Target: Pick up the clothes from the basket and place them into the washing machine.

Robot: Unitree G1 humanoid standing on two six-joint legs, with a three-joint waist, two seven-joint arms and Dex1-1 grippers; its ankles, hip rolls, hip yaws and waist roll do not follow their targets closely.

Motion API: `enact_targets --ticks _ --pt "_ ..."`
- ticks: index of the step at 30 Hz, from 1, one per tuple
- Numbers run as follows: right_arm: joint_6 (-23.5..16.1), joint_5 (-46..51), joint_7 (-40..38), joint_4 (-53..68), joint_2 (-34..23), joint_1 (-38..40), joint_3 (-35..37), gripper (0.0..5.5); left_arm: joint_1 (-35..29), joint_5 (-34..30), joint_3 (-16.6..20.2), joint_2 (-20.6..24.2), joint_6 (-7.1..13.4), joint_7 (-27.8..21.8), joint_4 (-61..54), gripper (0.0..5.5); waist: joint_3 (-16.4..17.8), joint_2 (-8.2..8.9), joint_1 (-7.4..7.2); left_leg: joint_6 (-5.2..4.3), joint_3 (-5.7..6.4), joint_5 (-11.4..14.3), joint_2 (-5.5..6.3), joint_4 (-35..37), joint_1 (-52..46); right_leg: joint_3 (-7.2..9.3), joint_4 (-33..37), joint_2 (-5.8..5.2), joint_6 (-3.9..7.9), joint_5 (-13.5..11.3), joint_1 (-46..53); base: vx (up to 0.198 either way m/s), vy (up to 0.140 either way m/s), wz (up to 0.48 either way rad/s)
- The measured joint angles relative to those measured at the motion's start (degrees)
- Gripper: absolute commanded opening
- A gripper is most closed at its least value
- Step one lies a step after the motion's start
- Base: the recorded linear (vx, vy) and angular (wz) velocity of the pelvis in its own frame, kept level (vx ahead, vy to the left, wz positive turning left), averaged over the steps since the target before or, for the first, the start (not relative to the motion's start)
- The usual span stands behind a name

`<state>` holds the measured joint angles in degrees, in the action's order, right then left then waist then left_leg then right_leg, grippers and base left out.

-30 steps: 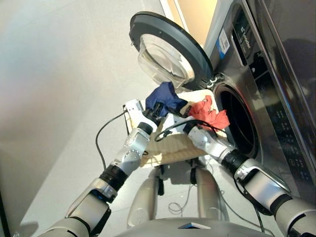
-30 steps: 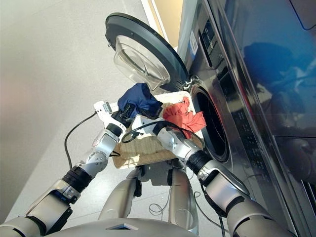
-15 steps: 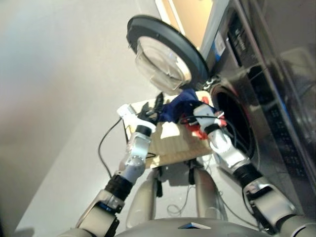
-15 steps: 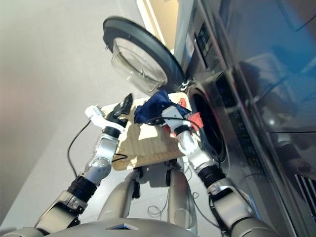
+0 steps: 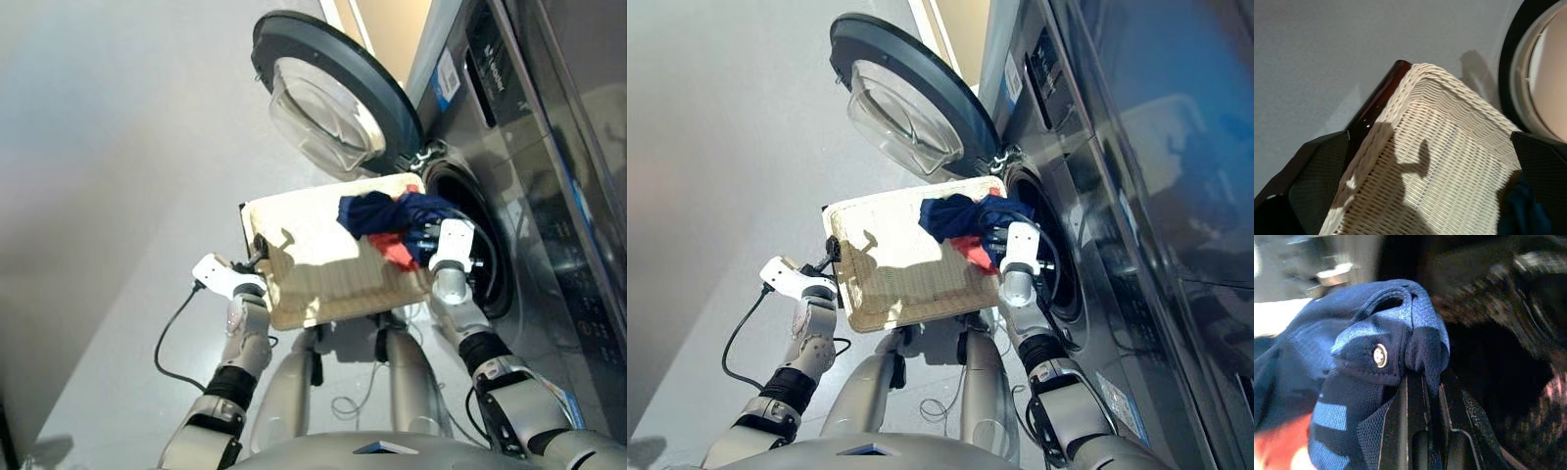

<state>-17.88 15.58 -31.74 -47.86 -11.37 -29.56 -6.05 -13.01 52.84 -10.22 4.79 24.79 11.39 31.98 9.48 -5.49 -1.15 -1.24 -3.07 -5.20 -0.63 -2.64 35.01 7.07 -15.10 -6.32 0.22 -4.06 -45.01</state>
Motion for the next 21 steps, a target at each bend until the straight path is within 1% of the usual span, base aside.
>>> enact_targets --ticks 2,3,4,5,6,8,9,10,11,14,16,18,21 --pt "-0.66 3.14 -2.6 -2.3 0.2 -4.46 3.61 0.0 -2.18 -0.23 -0.6 -0.01 0.27 0.93 -0.01 5.5 0.98 -0.76 0.0 0.0 0.17 0.0 0.29 -1.32 2.81 0.28 -1.24 -0.34 0.06 0.08 -2.51 -0.015 0.01 0.102" --pt "-1.55 5.15 -4.16 -3.28 0.12 -7.01 4.79 0.0 -3.32 -0.24 -0.81 0.07 0.44 1.33 -0.06 5.5 1.57 -1.17 0.39 0.01 0.18 0.01 0.53 -2.26 4.55 0.28 -2.29 -0.81 0.15 0.26 -4.22 -0.017 0.017 0.221" --pt "-2.68 6.25 -5.34 -3.31 -0.01 -9.08 5.93 0.0 -4.79 -0.25 -1.04 0.04 0.57 1.66 -0.1 5.5 2.48 -1.41 0.08 0.03 0.24 0.03 0.82 -3.19 6.08 0.27 -3.46 -1.17 0.05 0.45 -5.78 0.111 0.01 0.199" --pt "-2.96 8.55 -5.82 -3.91 -0.26 -11.53 6.94 0.0 -5.84 -0.3 -1.21 0.11 0.7 1.88 -0.15 5.5 3.42 -1.54 0.47 0.08 0.27 -0.01 0.96 -3.87 7.3 0.19 -4.12 -1.45 0.03 0.44 -6.95 0.108 0.02 0.178" --pt "-3.49 11.71 -6.62 -6.71 -0.76 -14.47 8.53 0.0 -6.28 -0.74 -1.35 0.15 0.73 2.14 -0.31 5.5 3.49 -1.55 0.88 0.39 0.54 0.38 1.08 -4.72 8.87 0.08 -4.85 -1.54 0.45 1.06 -8.45 0.116 0.026 0.159" --pt "-4.97 18.25 -8.53 -10.14 -2.35 -19.75 12.79 0.0 -6.44 -1.15 -2.27 0.6 0.94 2.26 -1.02 5.5 4.14 -1.73 1.46 0.0 0.59 0.31 1.41 -6.71 11.75 -0.04 -6.62 -2.06 0.17 1.14 -11.06 0.021 0.04 0.197" --pt "-5.89 20.67 -9.31 -11.08 -3.63 -21.99 13.14 0.0 -6.28 -1.14 -2.86 1.17 0.94 2.29 -1.45 5.5 4.37 -1.88 1.61 0.29 0.72 0.69 1.57 -7.53 13.26 -0.03 -7.19 -2.26 0.19 1.52 -12.44 0.0 0.0 0.0" --pt "-6.55 21.93 -9.56 -12.3 -4.7 -24.45 13.35 0.0 -5.96 -1.15 -3.0 1.8 0.92 2.34 -1.65 5.5 4.64 -1.79 1.62 0.2 0.85 0.8 1.69 -8.36 14.78 -0.45 -7.88 -2.35 0.19 1.53 -13.94 0.0 0.0 0.0" --pt "-6.6 22.64 -9.72 -12.3 -5.49 -25.61 13.31 0.0 -5.76 -1.14 -2.94 1.98 0.92 2.4 -1.7 5.5 4.66 -1.81 1.73 0.26 0.69 1.09 1.72 -9.2 15.96 -0.67 -8.36 -2.37 0.18 1.53 -15.09 0.0 0.0 0.0" --pt "-7.67 23.6 -10.07 -12.83 -8.24 -28.59 13.3 0.0 -5.34 -1.13 -2.99 2.4 0.82 2.62 -1.98 5.5 4.83 -1.76 2.03 0.66 -0.32 2.36 1.87 -12.67 19.88 -1.75 -10.06 -2.54 0.17 1.53 -18.6 0.0 0.0 0.0" --pt "-7.6 24.24 -10.94 -13.3 -10.14 -29.47 13.31 0.0 -5.54 -1.13 -2.99 2.5 0.68 2.64 -2.52 5.5 5.0 -1.7 2.1 0.79 -0.61 3.21 1.87 -14.85 22.05 -2.11 -10.67 -2.47 0.17 1.5 -20.22 0.0 0.0 0.0" --pt "-7.58 24.17 -12.87 -13.47 -13.94 -29.62 13.62 0.0 -5.6 -1.14 -3.03 2.58 0.19 2.58 -3.5 5.5 5.06 -1.72 2.83 1.2 -1.2 3.81 1.94 -16.05 23.62 -2.75 -10.98 -2.57 0.39 1.39 -21.58 0.0 0.0 0.0" --pt "-7.53 22.46 -17.92 -13.52 -20.1 -30.64 13.87 0.0 -5.59 -1.15 -3.06 3.27 0.01 2.56 -3.63 5.5 5.41 -1.68 2.9 1.62 -2.29 4.58 1.93 -17.52 25.56 -3.98 -11.09 -2.45 0.91 0.99 -23.38 0.0 0.0 0.0"
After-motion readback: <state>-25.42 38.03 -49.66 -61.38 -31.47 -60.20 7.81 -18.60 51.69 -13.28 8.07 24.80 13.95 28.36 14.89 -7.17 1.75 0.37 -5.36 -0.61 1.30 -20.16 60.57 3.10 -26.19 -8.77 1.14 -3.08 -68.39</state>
